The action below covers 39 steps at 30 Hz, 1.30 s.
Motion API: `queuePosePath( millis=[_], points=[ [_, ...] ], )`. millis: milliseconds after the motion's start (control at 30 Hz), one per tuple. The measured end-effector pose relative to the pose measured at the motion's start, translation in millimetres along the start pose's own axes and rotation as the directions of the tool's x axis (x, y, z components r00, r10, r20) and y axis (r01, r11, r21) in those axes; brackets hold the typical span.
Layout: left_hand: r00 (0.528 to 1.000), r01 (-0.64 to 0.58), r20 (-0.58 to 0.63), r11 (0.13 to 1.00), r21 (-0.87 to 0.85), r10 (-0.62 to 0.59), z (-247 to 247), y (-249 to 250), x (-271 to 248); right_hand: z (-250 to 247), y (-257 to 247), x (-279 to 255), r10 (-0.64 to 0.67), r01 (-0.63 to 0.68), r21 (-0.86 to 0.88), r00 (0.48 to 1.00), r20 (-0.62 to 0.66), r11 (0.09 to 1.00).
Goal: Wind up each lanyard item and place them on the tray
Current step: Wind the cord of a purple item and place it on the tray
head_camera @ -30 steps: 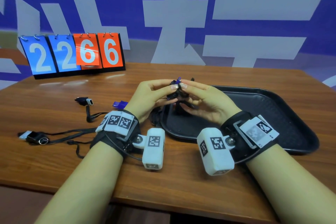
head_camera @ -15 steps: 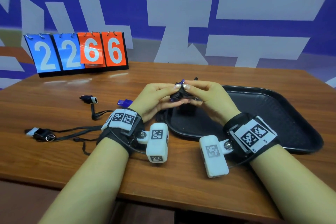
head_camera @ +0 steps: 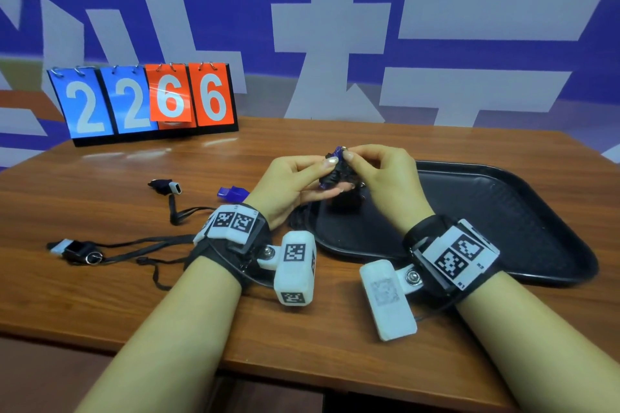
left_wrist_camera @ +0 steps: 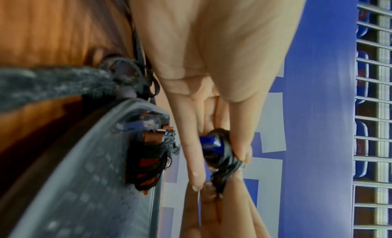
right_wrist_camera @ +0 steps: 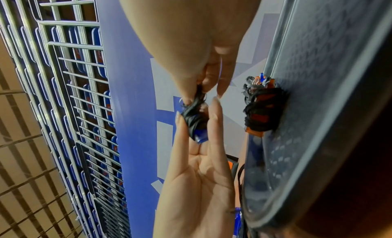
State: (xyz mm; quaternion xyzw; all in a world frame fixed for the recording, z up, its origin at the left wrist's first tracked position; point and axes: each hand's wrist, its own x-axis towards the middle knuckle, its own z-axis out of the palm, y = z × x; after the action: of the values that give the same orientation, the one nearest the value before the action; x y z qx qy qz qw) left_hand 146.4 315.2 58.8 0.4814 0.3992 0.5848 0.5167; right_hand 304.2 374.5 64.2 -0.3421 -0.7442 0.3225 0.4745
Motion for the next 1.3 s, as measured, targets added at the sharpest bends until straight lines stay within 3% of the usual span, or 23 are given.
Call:
queuePosePath(
  millis=[200,300,500,700,900,1033,1133,1300],
  points=[
    [0.998,-0.048,-0.043,0.992,0.116,0.054,-4.6,-5.7,5.0,-3.1,2.5,3.3,-0.002,-0.002,-0.197,1.0,-0.023,0.98],
    [0.993,-0.084,-0.066,0.971,0.223,0.101,-5.3,-6.3,6.1,-4.7,4.0,3.8,0.042,-0.044,-0.193,0.999,-0.017,0.98],
    [0.989,-0.083,-0.101,0.966,0.245,0.11,-7.0,-7.3,7.3,-1.6,6.9,3.3,0.178,-0.172,-0.076,0.982,0.069,0.982],
    [0.984,-0.059,-0.144,0.957,0.283,0.103,-4.7,-7.7,9.5,-3.8,0.7,1.9,0.151,-0.119,-0.209,0.978,0.143,0.971],
    [0.978,-0.071,-0.161,0.943,0.326,0.129,0.4,-7.5,8.2,-5.9,-8.8,-2.3,0.158,-0.118,-0.187,0.964,0.215,0.975],
    [0.973,-0.08,-0.17,0.92,0.384,0.155,-1.7,-7.6,9.1,-4.3,-9.4,-4.4,0.15,-0.159,0.035,0.973,0.173,0.987],
    [0.97,-0.099,-0.165,0.913,0.397,0.177,0.3,-4.5,6.3,-2.9,-7.9,-2.7,0.202,-0.252,0.246,0.956,0.21,0.936],
    [0.959,-0.14,-0.157,0.875,0.463,0.237,-1.9,-4.2,6.0,-3.0,-9.0,-3.7,0.19,-0.274,0.36,0.949,0.25,0.892]
  ],
)
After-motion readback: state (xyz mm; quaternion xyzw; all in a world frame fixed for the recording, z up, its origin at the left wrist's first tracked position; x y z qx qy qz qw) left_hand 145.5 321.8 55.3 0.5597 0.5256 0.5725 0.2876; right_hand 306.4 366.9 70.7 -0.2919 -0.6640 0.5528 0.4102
